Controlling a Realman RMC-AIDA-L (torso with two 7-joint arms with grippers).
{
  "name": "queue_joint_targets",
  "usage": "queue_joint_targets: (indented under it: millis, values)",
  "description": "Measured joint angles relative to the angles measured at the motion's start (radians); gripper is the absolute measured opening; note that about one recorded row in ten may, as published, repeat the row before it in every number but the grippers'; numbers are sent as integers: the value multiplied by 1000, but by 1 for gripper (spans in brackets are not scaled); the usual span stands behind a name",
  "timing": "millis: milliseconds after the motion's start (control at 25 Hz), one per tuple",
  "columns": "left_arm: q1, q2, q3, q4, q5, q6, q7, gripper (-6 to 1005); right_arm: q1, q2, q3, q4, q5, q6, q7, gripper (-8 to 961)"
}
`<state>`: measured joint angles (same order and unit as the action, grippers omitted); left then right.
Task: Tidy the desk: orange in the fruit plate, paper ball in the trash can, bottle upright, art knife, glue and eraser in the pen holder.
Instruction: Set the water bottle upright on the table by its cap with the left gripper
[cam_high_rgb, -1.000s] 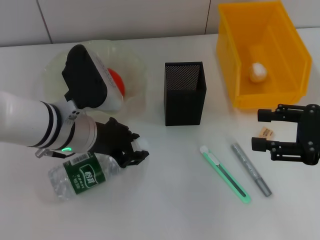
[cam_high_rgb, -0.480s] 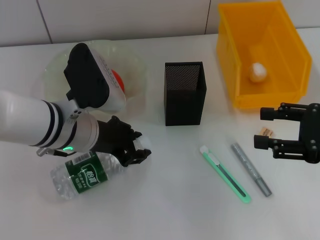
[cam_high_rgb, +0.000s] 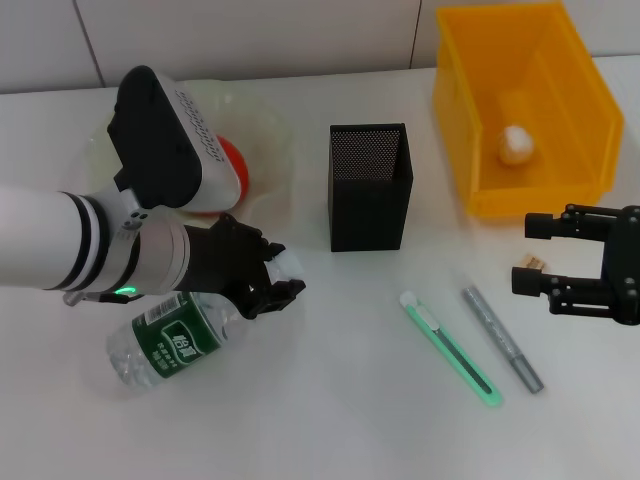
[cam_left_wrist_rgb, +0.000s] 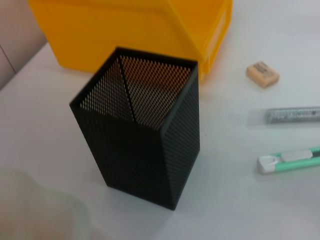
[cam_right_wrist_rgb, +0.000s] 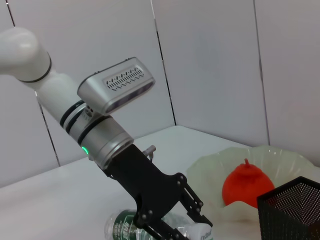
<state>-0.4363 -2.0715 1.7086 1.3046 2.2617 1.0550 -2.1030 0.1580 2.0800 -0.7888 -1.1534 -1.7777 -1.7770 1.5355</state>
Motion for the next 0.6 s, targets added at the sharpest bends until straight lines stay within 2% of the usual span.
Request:
queue_joint_targets:
  millis: [400,520,600]
  values:
    - [68,2,-7,108,-8,1,0,440,0,0,6,0,0,-1,0,709]
    - [68,2,-7,108,-8,1,0,439,0,0,7,0,0,0,1,709]
    - [99,1,-12,164,-10,-1,0,439,0,1,7,5,0,0,1,709]
